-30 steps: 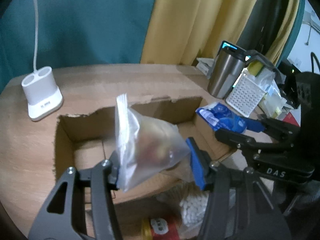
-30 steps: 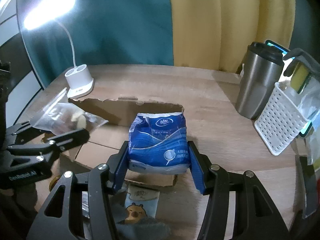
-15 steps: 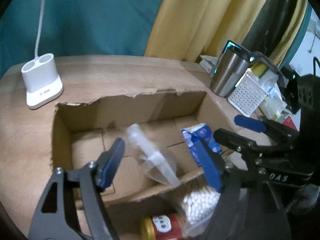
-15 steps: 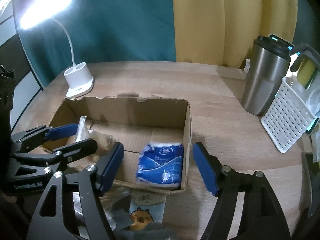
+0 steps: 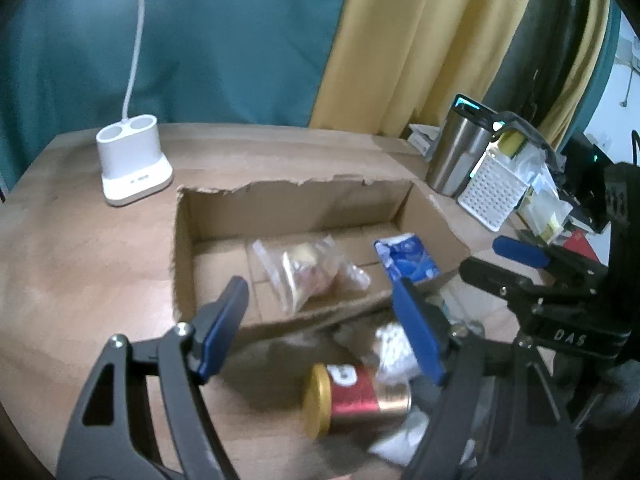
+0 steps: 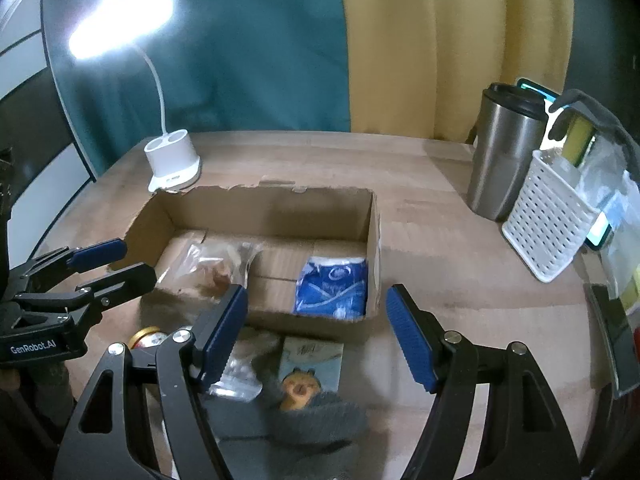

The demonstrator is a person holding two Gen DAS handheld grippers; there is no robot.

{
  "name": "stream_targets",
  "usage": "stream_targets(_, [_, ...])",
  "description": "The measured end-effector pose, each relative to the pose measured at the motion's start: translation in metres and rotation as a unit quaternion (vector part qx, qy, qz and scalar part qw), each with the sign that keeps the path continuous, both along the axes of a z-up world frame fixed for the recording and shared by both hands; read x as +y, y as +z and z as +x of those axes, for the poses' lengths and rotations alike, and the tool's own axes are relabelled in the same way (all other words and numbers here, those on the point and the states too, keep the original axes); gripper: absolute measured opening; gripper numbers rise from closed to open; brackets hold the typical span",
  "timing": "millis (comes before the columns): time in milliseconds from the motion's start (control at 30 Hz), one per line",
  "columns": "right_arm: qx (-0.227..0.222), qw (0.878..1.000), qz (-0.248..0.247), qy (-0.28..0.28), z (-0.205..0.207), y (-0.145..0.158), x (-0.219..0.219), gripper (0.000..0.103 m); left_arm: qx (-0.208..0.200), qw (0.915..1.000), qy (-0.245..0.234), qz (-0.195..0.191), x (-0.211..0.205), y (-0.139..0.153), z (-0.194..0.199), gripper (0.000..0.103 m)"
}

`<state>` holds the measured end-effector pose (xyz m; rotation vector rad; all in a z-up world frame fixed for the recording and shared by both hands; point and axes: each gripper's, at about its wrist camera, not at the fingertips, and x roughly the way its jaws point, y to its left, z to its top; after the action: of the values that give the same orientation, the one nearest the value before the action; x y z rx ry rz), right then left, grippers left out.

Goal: Organize objects
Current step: 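Grasp the red-and-gold can with the left gripper while the right gripper grasps the grey glove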

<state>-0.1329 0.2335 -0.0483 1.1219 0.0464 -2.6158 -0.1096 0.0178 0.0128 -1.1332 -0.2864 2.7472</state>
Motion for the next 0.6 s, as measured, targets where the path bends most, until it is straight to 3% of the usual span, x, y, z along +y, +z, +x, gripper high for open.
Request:
stream_targets(100, [0.001,1.0,0.0,0.0,0.009,0.001,-0.001,0.075,0.003,1.0,0.003,-0.002,-0.003,0.0,0.009,0.076])
stream_targets(200, [0.004,1.0,0.002,-0.001,0.017,0.001,-0.002,0.075,0.007,1.0,0.006,0.0,-0.005,0.001,0.018,0.087])
stream_targets(300, [0.004,1.0,0.003,-0.007,0.025,0.0,0.0,0.076,0.005,1.0,0.005,0.001,-0.004,-0.001,0.025,0.087])
stream_targets(367, [0.003,1.0,0.003,-0.01,0.03,-0.001,0.002,0.083,0.003,1.0,0.004,-0.001,-0.002,-0.003,0.03,0.087])
stream_targets(600, [-0.007,1.0,0.006,-0.017,0.048,-0.012,0.009,0.083,-0.008,1.0,-0.001,-0.006,0.006,-0.015,0.045,0.087])
